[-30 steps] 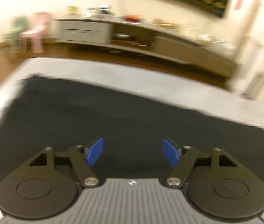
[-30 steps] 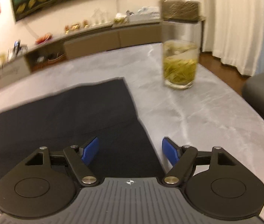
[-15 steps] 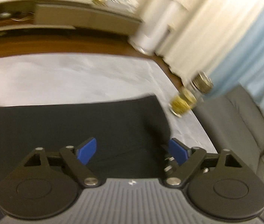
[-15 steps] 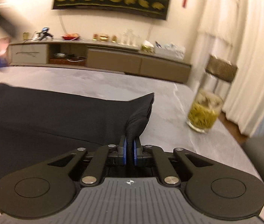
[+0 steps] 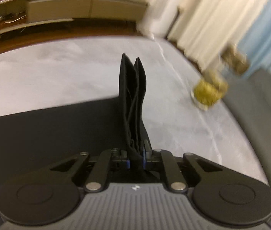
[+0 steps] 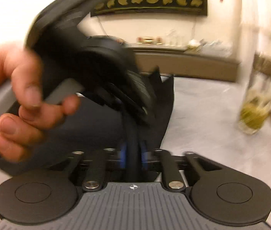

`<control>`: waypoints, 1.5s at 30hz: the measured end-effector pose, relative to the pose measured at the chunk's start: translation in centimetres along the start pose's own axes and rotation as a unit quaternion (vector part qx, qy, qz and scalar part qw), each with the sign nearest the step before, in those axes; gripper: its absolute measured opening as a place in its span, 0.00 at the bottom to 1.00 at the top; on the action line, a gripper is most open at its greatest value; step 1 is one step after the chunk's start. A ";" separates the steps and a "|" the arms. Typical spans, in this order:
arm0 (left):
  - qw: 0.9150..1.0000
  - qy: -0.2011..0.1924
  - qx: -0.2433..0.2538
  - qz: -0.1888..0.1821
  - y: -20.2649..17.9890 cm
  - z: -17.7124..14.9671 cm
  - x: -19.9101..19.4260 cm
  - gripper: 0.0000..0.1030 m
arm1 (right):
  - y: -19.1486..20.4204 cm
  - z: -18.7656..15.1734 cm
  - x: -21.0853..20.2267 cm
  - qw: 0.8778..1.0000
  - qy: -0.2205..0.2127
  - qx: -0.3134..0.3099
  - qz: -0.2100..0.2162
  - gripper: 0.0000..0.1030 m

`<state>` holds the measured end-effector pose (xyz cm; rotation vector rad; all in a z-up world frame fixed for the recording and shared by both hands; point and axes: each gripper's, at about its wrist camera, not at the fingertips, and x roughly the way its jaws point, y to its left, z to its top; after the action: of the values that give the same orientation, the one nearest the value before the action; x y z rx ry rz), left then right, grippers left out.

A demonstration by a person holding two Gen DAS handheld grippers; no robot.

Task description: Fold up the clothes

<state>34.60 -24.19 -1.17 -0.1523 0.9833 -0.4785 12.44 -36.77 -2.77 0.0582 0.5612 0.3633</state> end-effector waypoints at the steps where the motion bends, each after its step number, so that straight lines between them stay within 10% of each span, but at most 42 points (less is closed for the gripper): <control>1: 1.000 -0.013 -0.016 -0.005 1.6 -0.2 -1.6 0.10 | -0.7 0.3 -0.7 0.999 -0.002 0.030 0.038 0.49; 5: 0.998 -0.021 -0.058 0.015 8.1 -1.9 -5.2 0.10 | -2.1 1.0 -2.1 0.987 -0.029 0.110 0.114 0.49; 9: 0.995 0.007 -0.093 0.044 12.0 -4.1 -4.8 0.18 | -0.1 1.1 0.5 0.992 0.012 0.103 0.072 0.42; 14: 0.990 -0.020 -0.134 0.050 13.7 -6.0 -5.7 0.50 | 4.4 0.3 3.3 0.998 0.062 0.009 0.026 0.40; 22: 0.990 -0.025 -0.055 0.127 12.0 -7.4 -7.3 0.50 | 7.7 -0.9 3.5 0.994 0.063 -0.086 -0.025 0.40; 32: 0.987 -0.030 -0.017 0.154 10.8 -8.3 -7.3 0.51 | 12.3 -0.9 3.3 0.989 0.078 -0.125 0.015 0.40; 37: 0.987 -0.030 -0.017 0.154 10.7 -8.4 -7.1 0.55 | 15.5 -1.9 3.4 0.982 0.047 -0.179 0.030 0.59; 45: 0.988 -0.027 -0.021 0.151 10.7 -8.4 -7.2 0.55 | 17.6 -2.3 2.2 0.979 0.081 -0.181 0.043 0.35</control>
<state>27.76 -10.64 -3.90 -0.0525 0.9446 -0.1758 7.32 -19.62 -3.13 -0.3021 0.6471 0.5533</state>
